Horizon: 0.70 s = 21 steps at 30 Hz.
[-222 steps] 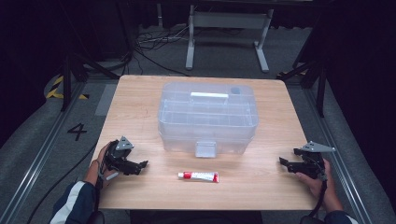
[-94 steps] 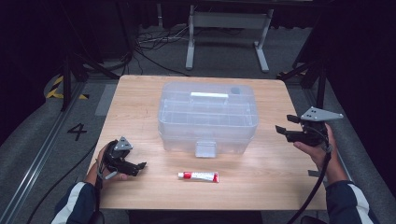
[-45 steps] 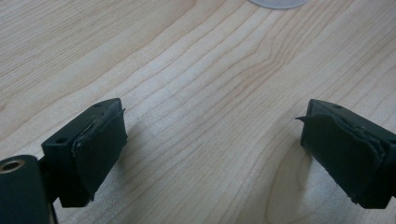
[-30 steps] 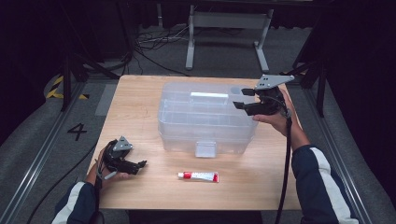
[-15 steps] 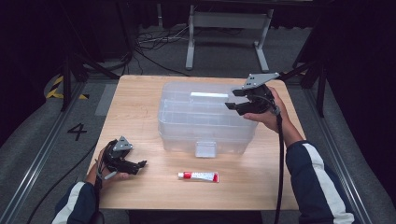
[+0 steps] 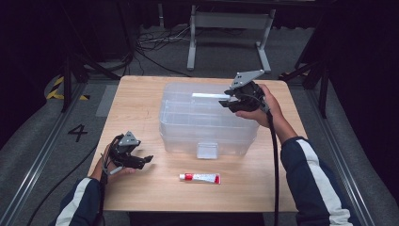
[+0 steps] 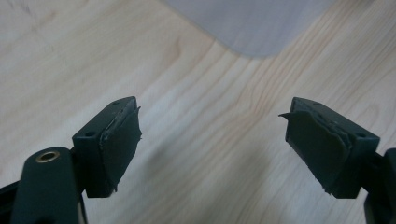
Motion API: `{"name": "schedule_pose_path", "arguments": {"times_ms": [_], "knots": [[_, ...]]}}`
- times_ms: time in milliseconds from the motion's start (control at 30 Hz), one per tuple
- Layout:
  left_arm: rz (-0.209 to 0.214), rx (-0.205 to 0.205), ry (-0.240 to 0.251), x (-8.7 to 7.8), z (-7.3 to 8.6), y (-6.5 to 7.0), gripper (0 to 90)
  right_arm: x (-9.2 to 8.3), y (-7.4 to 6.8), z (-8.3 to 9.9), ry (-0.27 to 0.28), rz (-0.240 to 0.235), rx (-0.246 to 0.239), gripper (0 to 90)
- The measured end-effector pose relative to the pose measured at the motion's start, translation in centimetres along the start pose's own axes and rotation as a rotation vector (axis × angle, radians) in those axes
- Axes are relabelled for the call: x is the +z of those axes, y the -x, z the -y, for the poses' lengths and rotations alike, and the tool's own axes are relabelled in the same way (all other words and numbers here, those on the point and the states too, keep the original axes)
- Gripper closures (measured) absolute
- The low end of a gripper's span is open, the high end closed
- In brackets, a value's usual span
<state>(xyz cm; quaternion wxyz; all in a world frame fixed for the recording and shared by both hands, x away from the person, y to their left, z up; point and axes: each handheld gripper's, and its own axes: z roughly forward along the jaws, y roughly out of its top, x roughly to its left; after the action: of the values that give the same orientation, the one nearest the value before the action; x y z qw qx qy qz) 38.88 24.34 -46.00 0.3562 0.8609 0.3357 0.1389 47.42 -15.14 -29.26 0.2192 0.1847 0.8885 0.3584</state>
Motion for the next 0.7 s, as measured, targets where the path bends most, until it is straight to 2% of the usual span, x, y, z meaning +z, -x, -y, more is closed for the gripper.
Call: {"name": "schedule_pose_path", "arguments": {"times_ms": [67, 167, 400, 633, 667, 700], "knots": [[0.019, -0.003, 0.021, 0.1, -0.8, 0.0, 19.1, 0.2, -0.2, -0.4, -0.016, 0.007, -0.005, 61.5], [0.017, 0.021, 0.05, 0.2, -2.2, 0.3, 19.3, 0.7, -0.5, -0.8, -0.04, 0.025, -0.021, 65.6], [0.031, 0.043, 0.086, 0.7, -4.2, 0.7, 20.1, 1.0, -0.5, -1.0, -0.055, 0.038, -0.027, 66.6], [0.076, 0.06, 0.081, 2.0, -5.6, 1.2, 18.5, 1.4, -0.6, -1.3, -0.064, 0.054, -0.03, 66.7], [0.064, 0.072, 0.079, 2.2, -5.9, 1.5, 21.0, 1.5, -0.6, -1.4, -0.063, 0.058, -0.031, 66.7], [0.064, 0.072, 0.079, 2.2, -5.9, 1.5, 18.8, 1.5, -0.6, -1.4, -0.063, 0.058, -0.031, 66.7]]}}
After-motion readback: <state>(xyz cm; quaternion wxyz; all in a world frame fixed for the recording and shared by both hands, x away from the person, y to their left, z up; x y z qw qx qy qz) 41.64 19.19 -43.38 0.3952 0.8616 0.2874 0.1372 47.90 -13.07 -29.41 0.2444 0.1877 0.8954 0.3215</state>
